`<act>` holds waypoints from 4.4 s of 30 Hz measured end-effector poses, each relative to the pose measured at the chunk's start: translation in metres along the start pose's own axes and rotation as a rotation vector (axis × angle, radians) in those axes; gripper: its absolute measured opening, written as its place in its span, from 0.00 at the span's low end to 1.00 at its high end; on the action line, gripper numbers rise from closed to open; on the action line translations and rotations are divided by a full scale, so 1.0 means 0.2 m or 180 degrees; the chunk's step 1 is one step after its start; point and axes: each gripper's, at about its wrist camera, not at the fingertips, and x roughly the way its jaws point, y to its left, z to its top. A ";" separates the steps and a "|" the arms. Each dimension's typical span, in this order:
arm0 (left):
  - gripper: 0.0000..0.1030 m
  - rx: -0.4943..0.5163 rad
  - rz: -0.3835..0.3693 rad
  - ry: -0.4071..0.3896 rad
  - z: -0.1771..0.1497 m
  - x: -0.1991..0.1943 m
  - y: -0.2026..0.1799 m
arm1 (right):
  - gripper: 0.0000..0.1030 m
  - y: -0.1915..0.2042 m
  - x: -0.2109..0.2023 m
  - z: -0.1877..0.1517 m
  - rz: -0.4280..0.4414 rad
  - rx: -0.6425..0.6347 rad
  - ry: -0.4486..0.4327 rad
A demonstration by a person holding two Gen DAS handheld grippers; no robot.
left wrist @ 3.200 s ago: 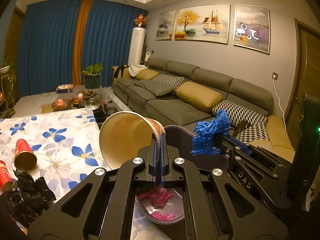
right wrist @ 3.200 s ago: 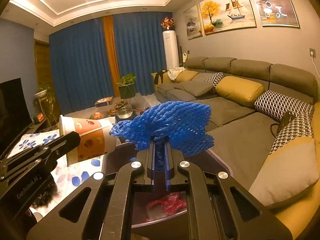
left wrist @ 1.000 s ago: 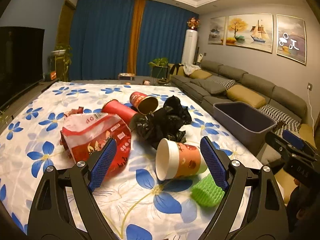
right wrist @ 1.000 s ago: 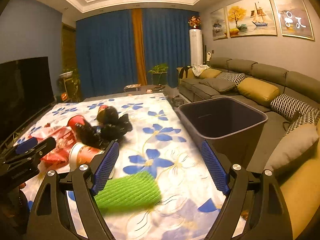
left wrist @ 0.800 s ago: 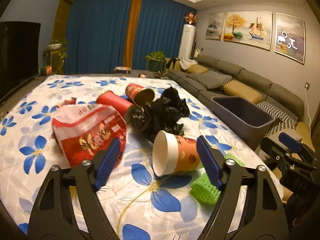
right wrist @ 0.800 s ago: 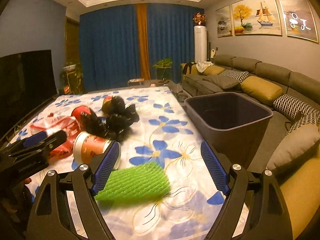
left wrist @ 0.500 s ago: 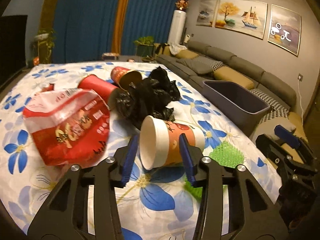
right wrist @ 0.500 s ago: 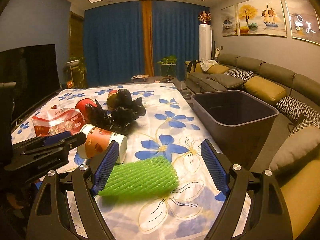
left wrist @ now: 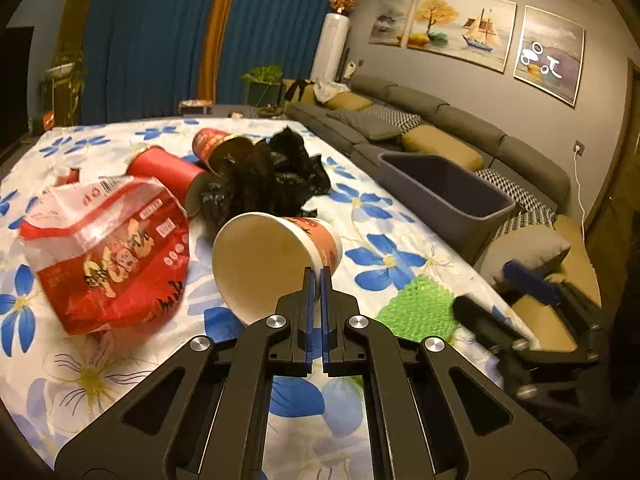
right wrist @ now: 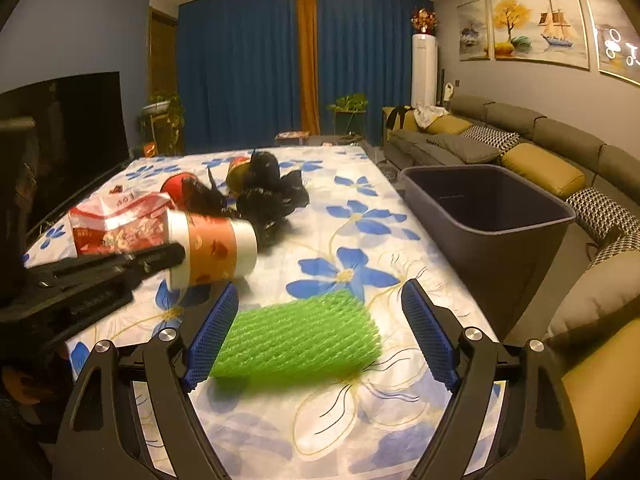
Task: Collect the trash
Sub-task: 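Grasp the white-orange paper cup with the left tool while the right tool approaches the green foam net, then close the right tool on the green foam net and lift it, then carry the paper cup and green foam net over the grey bin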
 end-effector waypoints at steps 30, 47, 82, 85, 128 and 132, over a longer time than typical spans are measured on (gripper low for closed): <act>0.02 0.0117 0.0325 -0.0600 0.10 -0.32 -0.02 | 0.65 0.06 0.27 -0.09 0.0037 -0.0185 0.0858; 0.02 0.0131 0.0342 -0.0659 0.10 -0.36 -0.04 | 0.27 0.08 0.22 -0.12 0.0297 -0.0199 0.0736; 0.02 0.0072 0.0341 -0.0664 0.09 -0.39 -0.04 | 0.81 -0.09 0.34 -0.09 0.0254 0.0248 0.1068; 0.02 0.0066 0.0338 -0.0664 0.09 -0.39 -0.04 | 0.70 -0.08 0.32 -0.09 0.0294 0.0273 0.1020; 0.02 0.0547 -0.0418 -0.0760 0.64 0.34 -0.70 | 0.23 -0.90 0.18 0.61 -0.0399 0.0573 -0.0422; 0.02 0.0557 -0.0537 -0.0624 0.66 0.50 -0.77 | 0.24 -0.98 0.22 0.61 -0.0447 0.0632 -0.0394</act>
